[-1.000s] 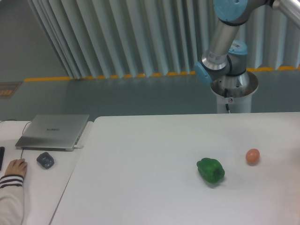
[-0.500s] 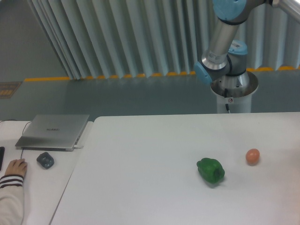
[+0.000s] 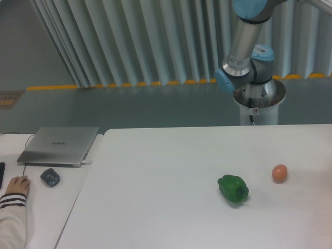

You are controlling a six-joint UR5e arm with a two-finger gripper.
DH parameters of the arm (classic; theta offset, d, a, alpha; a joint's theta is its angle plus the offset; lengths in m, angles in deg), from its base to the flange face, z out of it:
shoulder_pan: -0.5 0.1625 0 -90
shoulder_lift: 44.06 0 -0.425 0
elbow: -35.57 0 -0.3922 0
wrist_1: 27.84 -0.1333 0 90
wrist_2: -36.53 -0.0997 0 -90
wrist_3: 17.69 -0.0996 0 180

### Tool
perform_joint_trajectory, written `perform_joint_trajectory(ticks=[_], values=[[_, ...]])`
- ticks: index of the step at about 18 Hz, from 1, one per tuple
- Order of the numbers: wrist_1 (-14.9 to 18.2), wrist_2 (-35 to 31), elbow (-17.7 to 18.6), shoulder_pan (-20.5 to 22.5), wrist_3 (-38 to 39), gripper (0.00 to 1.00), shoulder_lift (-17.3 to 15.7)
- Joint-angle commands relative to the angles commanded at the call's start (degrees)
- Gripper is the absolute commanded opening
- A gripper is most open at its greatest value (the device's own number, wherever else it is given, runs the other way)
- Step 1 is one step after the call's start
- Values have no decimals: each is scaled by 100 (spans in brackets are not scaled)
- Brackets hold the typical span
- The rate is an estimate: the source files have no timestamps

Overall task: Place the red pepper on the table
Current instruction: 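Bring the gripper holding the red pepper back over the table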

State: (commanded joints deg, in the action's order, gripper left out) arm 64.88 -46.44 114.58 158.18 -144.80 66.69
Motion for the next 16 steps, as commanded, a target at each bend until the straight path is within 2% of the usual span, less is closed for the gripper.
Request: perform_joint_trajectory(ticks=[4,8,11,13,16], values=[[-35,132,-17,-369,967,37,-18],[-140,545,-9,-466,1450,37,-18],[-693,501,105,-923,2495,37,-18],[-1272,379,342,-1204,3119,37,-53],[-1871,-349,544,-1590,3561,37,-53]])
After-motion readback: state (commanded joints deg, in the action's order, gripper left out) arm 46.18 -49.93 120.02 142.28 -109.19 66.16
